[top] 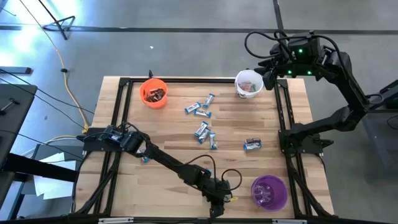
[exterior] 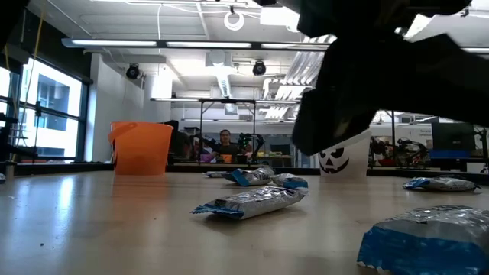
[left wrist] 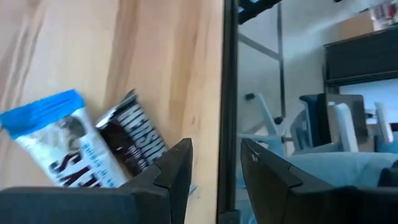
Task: Sort candy
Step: Put the brown chocolate into the orange bucket
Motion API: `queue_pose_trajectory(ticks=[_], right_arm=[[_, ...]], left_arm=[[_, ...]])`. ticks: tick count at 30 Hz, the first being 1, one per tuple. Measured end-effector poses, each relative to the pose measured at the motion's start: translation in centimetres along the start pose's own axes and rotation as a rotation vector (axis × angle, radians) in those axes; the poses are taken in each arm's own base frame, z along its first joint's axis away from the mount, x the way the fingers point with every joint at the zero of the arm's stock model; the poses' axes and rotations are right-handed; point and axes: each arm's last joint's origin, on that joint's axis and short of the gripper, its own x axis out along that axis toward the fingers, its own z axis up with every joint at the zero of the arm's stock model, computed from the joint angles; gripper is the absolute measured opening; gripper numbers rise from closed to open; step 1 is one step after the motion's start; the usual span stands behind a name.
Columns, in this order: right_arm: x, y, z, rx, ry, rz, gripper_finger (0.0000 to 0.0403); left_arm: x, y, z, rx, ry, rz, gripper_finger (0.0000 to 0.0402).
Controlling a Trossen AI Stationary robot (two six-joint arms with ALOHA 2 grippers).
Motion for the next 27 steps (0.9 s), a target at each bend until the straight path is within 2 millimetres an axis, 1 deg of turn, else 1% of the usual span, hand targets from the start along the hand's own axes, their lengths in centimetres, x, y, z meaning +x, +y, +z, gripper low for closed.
queue_pose_trajectory(ticks=[8,14,17,19,24,27], right_arm=[[0.0,0.0,0.0,0.001,0.000,0.000,0.0149],[0.0,0.0,0.0,0.000,0.001,0.000,0.0149],[0.0,0.0,0.0,0.000,0.000,0.000,0.0149],[0.0,0.0,0.0,0.000,0.000,0.000,0.0149],[0.0,0.0,0.0,0.000,0.000,0.000,0.0149],[0.0,0.0,0.0,0.001,0.000,0.000,0.0149]], left_arm=[[-0.1,0.6,-0.3,-0.062,0.035,0.054,0.0146],[-0.2,1.1,-0.1,-0.070,0.034,0.085,0.0148],[0.5,1.9,-0.2,-0.088,0.036,0.094,0.0148],[1.3,2.5,-0.5,-0.124,0.050,0.072,0.0148],[2.6,2.9,-0.6,-0.176,0.057,0.000,0.0148],[2.7,2.9,-0.8,-0.182,0.064,0.003,0.0148]])
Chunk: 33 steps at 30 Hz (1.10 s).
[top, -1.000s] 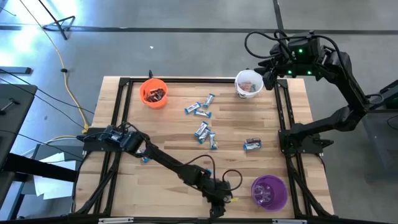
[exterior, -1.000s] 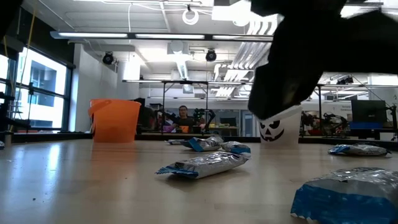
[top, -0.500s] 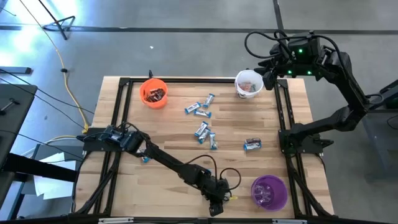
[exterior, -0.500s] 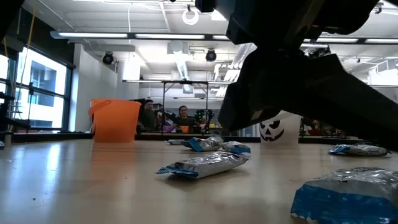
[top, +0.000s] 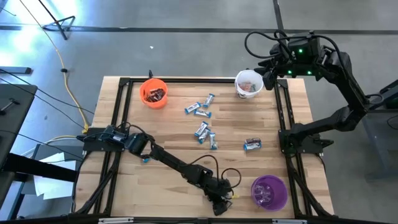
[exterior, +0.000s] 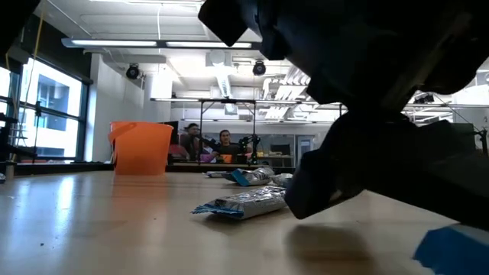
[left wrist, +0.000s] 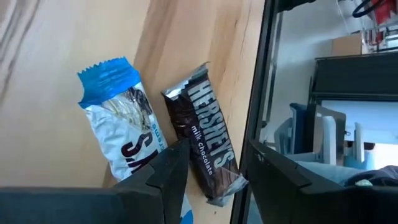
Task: Sort candy
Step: Put the brown chocolate into the orange bucket
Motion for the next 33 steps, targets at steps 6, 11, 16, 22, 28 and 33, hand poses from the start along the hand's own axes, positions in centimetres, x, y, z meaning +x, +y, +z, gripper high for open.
queue_pose_trajectory(ticks=[6,11,16,22,28,33], right_arm=[[0.0,0.0,0.0,0.000,0.000,0.000,0.0149],[0.0,0.0,0.0,0.000,0.000,0.000,0.0149],[0.0,0.0,0.0,0.000,0.000,0.000,0.0149],[0.0,0.0,0.0,0.000,0.000,0.000,0.0149],[0.0,0.0,0.0,0.000,0.000,0.000,0.0149],[0.0,0.0,0.0,0.000,0.000,0.000,0.0149]], left_arm=[[-0.3,0.8,0.2,-0.027,0.017,0.057,0.0168],[-0.5,1.5,0.6,-0.039,0.032,0.082,0.0185],[-0.5,1.6,0.8,-0.050,0.032,0.067,0.0187],[-0.6,0.8,0.5,-0.066,0.027,0.031,0.0187],[-0.5,0.0,0.4,-0.073,0.031,0.027,0.0187],[-1.6,-1.1,0.9,-0.021,0.063,0.115,0.0187]])
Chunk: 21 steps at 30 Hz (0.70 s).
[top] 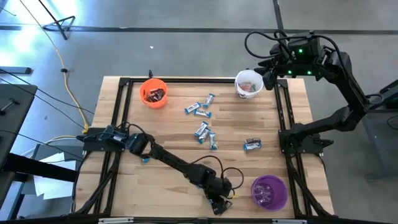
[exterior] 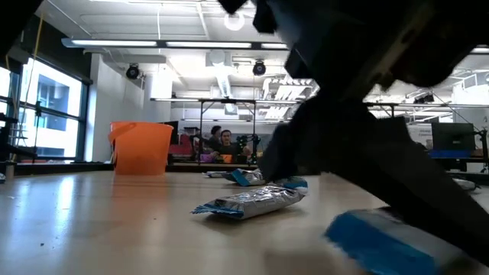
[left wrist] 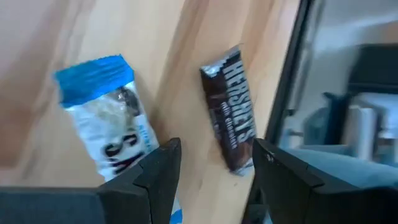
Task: Sort candy
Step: Put the brown chocolate into the orange bucket
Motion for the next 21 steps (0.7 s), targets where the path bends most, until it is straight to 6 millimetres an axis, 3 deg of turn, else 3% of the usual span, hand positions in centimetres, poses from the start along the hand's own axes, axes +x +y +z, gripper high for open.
queue_pose_trajectory(ticks=[11,21], right_arm=[[0.0,0.0,0.0,0.000,0.000,0.000,0.0149],[0.0,0.0,0.0,0.000,0.000,0.000,0.0149]], left_arm=[[-1.6,-1.8,0.8,0.044,-0.039,0.022,0.0187],[-1.7,-3.3,0.5,0.085,-0.076,-0.023,0.0187]])
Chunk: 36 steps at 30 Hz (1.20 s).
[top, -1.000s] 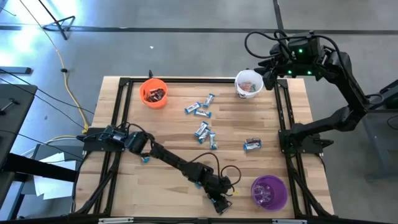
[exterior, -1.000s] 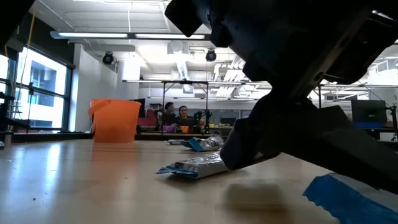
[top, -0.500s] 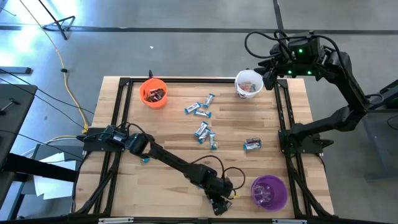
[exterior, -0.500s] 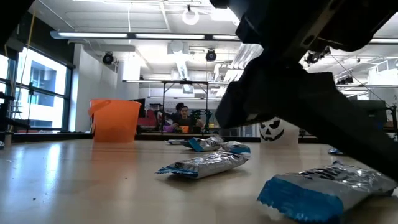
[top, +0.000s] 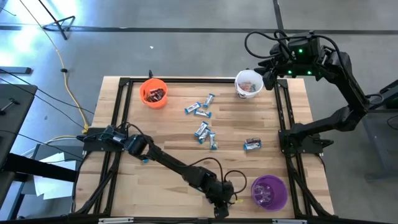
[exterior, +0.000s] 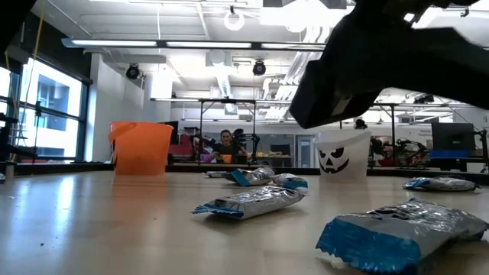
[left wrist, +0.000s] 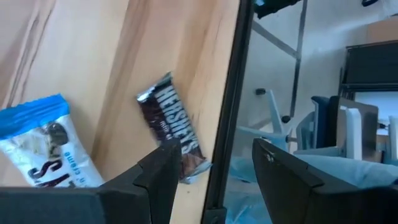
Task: Sort candy
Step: Put the brown chocolate into the orange bucket
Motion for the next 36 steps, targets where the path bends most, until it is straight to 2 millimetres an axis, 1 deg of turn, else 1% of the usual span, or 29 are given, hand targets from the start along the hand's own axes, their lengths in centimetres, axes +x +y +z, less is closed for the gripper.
queue_pose_trajectory(ticks=[5,11,14,20,27,29,31,36], right_arm=[[0.0,0.0,0.0,0.000,0.000,0.000,0.0149],[0.0,0.0,0.0,0.000,0.000,0.000,0.0149],[0.0,0.0,0.0,0.000,0.000,0.000,0.0149],[0.0,0.0,0.0,0.000,0.000,0.000,0.0149],[0.0,0.0,0.0,0.000,0.000,0.000,0.0149],[0.0,0.0,0.0,0.000,0.001,0.000,0.0149],[0.0,0.0,0.0,0.000,0.001,0.000,0.0149],[0.0,0.0,0.0,0.000,0.000,0.000,0.0149]], left_arm=[[0.0,-0.2,0.0,0.022,-0.014,-0.004,0.0193],[1.0,0.1,0.0,0.026,-0.029,-0.021,0.0229],[1.3,0.3,-0.1,0.025,-0.027,-0.017,0.0238],[2.9,1.7,-0.3,-0.003,-0.006,0.000,0.0239],[3.9,2.2,-0.5,-0.024,0.004,-0.012,0.0239],[3.9,2.2,-0.5,-0.024,0.002,0.003,0.0239],[4.4,2.8,-0.8,-0.029,0.003,0.038,0.0239],[4.9,3.3,-1.2,-0.024,0.003,0.085,0.0239]])
